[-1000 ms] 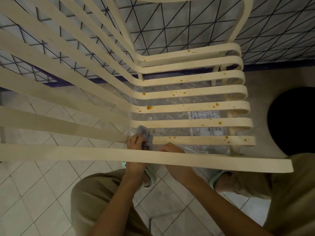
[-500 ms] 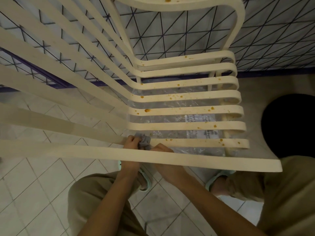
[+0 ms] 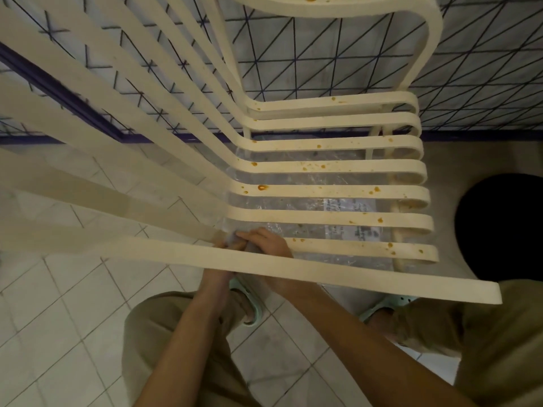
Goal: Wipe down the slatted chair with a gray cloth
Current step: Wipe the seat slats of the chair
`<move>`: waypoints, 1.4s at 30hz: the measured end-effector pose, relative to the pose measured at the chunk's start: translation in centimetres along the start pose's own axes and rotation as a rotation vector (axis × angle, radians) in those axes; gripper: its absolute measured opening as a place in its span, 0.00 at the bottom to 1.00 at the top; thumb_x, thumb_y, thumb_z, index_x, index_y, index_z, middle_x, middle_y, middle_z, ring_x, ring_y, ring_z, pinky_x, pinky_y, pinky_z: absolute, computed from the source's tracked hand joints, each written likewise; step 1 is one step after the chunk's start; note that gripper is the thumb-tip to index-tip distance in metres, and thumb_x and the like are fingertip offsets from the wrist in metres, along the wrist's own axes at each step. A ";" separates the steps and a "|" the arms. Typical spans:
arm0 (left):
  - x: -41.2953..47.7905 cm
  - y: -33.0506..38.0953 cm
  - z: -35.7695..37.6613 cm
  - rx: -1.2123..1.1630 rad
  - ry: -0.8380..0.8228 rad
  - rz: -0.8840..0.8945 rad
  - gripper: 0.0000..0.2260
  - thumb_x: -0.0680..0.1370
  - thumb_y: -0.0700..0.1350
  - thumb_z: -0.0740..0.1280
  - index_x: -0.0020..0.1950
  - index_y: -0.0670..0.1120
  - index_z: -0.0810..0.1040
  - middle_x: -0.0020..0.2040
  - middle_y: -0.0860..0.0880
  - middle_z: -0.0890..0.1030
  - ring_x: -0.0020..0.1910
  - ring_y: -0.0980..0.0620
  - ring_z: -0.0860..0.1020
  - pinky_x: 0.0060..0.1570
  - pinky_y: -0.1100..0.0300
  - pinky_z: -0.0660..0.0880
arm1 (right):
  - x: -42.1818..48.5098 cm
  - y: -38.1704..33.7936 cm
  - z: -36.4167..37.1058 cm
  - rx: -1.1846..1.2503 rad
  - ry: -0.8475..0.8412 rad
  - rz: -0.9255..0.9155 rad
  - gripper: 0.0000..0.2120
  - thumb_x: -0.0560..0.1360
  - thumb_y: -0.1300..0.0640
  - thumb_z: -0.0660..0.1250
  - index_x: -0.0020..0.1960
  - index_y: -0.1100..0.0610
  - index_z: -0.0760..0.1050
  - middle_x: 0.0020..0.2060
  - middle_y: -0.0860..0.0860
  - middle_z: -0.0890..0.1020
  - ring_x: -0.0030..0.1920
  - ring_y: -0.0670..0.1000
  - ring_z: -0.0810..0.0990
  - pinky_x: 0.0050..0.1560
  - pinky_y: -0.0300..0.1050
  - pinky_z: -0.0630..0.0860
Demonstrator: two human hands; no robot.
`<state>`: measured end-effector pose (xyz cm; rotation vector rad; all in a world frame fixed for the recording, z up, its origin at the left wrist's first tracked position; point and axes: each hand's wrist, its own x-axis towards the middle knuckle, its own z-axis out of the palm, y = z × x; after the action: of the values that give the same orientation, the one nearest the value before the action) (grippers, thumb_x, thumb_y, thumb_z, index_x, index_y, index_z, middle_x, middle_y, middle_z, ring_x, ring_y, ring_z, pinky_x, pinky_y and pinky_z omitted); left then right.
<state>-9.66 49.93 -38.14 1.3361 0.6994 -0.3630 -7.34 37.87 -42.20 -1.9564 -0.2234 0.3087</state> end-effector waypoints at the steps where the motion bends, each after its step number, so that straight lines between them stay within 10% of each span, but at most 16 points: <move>1: -0.6 0.4 0.4 -0.021 0.021 0.053 0.12 0.72 0.47 0.73 0.50 0.42 0.78 0.44 0.45 0.81 0.44 0.49 0.79 0.44 0.56 0.75 | 0.3 -0.2 -0.5 0.065 -0.033 0.061 0.21 0.75 0.50 0.63 0.64 0.60 0.76 0.57 0.58 0.79 0.58 0.55 0.78 0.65 0.50 0.71; 5: -1.6 -0.1 1.2 -0.069 0.014 0.053 0.07 0.74 0.43 0.70 0.51 0.44 0.80 0.43 0.45 0.83 0.43 0.48 0.81 0.40 0.55 0.78 | 1.1 0.1 -2.6 -0.043 -0.032 0.127 0.27 0.70 0.47 0.68 0.65 0.59 0.75 0.59 0.57 0.80 0.60 0.57 0.78 0.65 0.54 0.72; 9: -2.0 -1.6 2.0 0.009 0.075 -0.095 0.08 0.71 0.39 0.73 0.32 0.45 0.83 0.30 0.45 0.82 0.32 0.49 0.83 0.34 0.56 0.81 | -1.3 0.3 -3.1 -0.036 -0.010 0.133 0.27 0.71 0.41 0.62 0.61 0.58 0.78 0.54 0.56 0.83 0.54 0.55 0.81 0.59 0.48 0.75; 15: -0.4 -3.0 1.1 -0.144 0.187 -0.108 0.06 0.75 0.39 0.69 0.46 0.37 0.76 0.43 0.36 0.80 0.42 0.40 0.80 0.41 0.49 0.79 | -0.8 1.5 -3.6 -0.056 -0.282 0.113 0.13 0.80 0.53 0.63 0.63 0.51 0.76 0.51 0.45 0.74 0.53 0.44 0.73 0.63 0.43 0.69; 25: -0.6 -2.0 -0.6 -0.205 0.413 -0.206 0.06 0.81 0.38 0.60 0.49 0.41 0.76 0.41 0.41 0.78 0.39 0.43 0.76 0.39 0.52 0.77 | 4.7 -4.6 1.1 0.007 0.060 -0.203 0.19 0.65 0.70 0.71 0.55 0.63 0.79 0.47 0.58 0.78 0.47 0.52 0.77 0.48 0.27 0.68; 34: -1.2 -1.8 -0.8 -0.062 0.352 -0.186 0.05 0.80 0.37 0.63 0.47 0.46 0.76 0.47 0.43 0.78 0.46 0.46 0.77 0.41 0.53 0.77 | 5.1 -2.6 3.3 -0.045 -0.010 -0.018 0.07 0.67 0.66 0.68 0.44 0.65 0.81 0.41 0.61 0.79 0.41 0.59 0.79 0.45 0.42 0.74; 42: -1.5 -3.1 -1.9 -0.143 0.344 -0.094 0.10 0.80 0.40 0.64 0.59 0.39 0.78 0.54 0.41 0.82 0.55 0.42 0.80 0.50 0.49 0.80 | 4.0 -2.3 3.0 -0.219 -0.192 0.080 0.13 0.76 0.62 0.66 0.60 0.65 0.76 0.59 0.60 0.73 0.53 0.58 0.76 0.58 0.48 0.72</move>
<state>-13.13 50.87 -39.65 1.2438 1.0581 -0.1544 -4.50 42.63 -41.66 -2.1563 -0.3153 0.5450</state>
